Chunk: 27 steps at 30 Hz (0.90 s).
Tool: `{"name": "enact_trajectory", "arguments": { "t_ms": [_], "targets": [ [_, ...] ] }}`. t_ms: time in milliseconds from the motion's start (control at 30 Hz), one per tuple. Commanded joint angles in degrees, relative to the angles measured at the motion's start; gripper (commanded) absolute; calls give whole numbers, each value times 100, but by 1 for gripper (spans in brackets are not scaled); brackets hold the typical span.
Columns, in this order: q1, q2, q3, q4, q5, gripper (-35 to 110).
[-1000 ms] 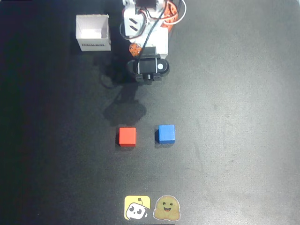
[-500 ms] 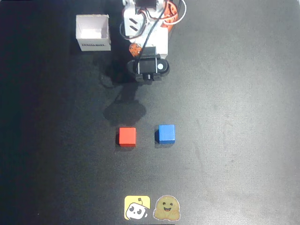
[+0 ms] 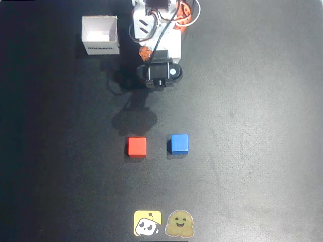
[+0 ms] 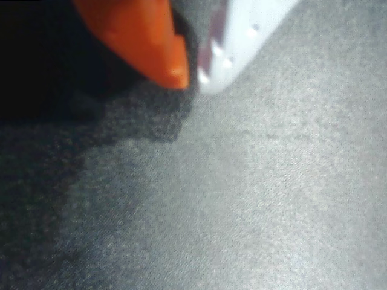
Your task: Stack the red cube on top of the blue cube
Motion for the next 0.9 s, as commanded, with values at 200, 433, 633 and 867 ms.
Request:
{"name": "enact_trajectory", "arguments": {
  "t_ms": [200, 433, 633, 867],
  "targets": [
    [-26, -2953, -2452, 79, 62, 0],
    [598, -5555, -4641, 149, -299, 0],
    [1292, -7629, -6390, 475, -861, 0],
    [1257, -8991, -7163, 510, -589, 0]
  ]
}}
